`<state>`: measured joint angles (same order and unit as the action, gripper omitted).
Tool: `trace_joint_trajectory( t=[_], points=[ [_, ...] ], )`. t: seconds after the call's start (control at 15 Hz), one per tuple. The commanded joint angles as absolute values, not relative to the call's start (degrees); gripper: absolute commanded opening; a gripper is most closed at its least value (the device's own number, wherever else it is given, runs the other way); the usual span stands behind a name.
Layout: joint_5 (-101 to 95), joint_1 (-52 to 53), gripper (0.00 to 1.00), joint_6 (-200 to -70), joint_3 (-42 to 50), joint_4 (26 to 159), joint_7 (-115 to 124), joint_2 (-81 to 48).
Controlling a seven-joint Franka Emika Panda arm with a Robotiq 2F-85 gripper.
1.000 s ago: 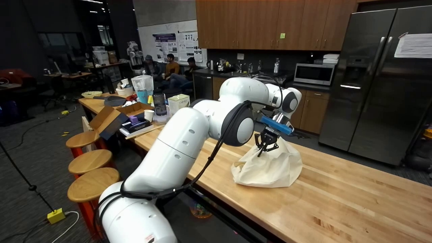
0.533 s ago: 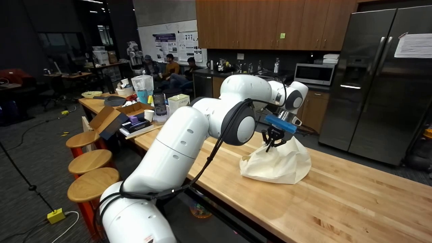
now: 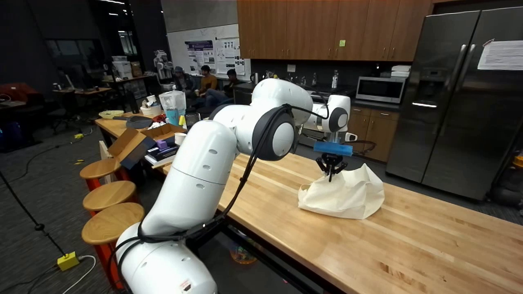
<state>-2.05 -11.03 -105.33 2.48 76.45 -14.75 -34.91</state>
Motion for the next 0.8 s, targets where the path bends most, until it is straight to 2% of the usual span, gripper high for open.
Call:
trace_joint_trajectory(
  t=[0.0, 0.47, 0.73],
  points=[
    [-6.1, -8.9, 0.01, -113.8, 4.2, 87.2, -12.2, -29.2],
    [-5.3, -9.2, 0.01, -120.3, 4.8, 96.3, -7.8, -27.3],
    [-0.1, -10.7, 0.01, -116.6, 4.1, 96.3, -7.2, -28.7]
  ],
)
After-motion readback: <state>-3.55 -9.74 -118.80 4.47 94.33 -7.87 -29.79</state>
